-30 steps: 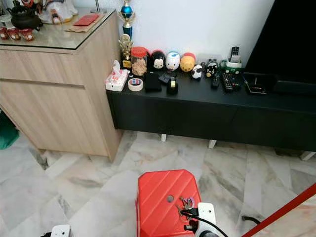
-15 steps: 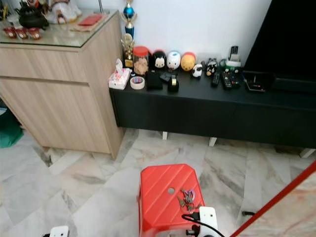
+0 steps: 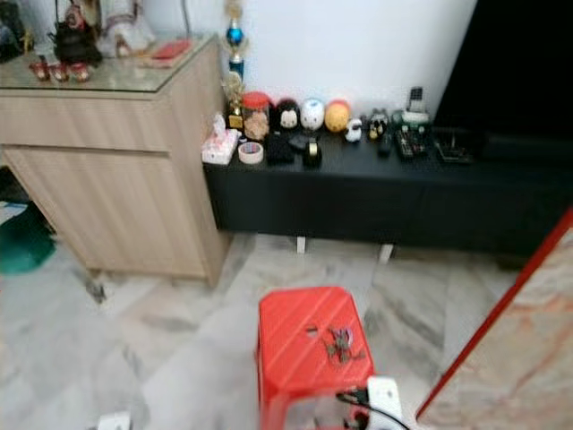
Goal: Hang keys on a hook
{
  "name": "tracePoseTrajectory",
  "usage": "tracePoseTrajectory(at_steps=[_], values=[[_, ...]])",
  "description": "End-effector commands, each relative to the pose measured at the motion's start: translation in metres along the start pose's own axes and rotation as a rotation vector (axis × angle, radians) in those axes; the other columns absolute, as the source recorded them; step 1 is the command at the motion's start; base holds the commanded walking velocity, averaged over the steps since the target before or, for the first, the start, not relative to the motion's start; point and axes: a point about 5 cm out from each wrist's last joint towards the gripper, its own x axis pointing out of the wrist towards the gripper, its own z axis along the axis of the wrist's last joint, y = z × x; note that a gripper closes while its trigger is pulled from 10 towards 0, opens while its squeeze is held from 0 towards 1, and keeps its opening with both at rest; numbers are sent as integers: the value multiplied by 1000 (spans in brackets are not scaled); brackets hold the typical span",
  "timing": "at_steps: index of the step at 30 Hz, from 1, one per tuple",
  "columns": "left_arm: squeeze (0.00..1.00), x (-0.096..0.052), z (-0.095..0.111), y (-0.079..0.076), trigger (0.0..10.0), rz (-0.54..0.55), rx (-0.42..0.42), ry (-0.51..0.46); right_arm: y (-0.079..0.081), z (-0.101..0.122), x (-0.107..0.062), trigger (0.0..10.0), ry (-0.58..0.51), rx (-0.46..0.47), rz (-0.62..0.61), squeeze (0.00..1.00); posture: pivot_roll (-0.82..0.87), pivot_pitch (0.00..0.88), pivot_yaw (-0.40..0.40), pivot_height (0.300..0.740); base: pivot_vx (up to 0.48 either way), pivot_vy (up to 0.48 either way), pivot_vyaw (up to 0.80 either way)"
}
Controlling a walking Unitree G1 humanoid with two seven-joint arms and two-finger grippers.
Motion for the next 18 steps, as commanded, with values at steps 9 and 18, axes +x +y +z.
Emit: tracePoseTrajectory(at_steps=[9,18], values=[[0,-5,-23,-24,10000,-49,-2,72,-19,3,-3,10000,-12,20,-46,0,-21,0,-54,740,-250,0,0],[0,-3,-18,-25,10000,-51,-6,48,-9,-7,-2,10000,21,8,-24,0,-4,0,-71,740,-251,0,0]])
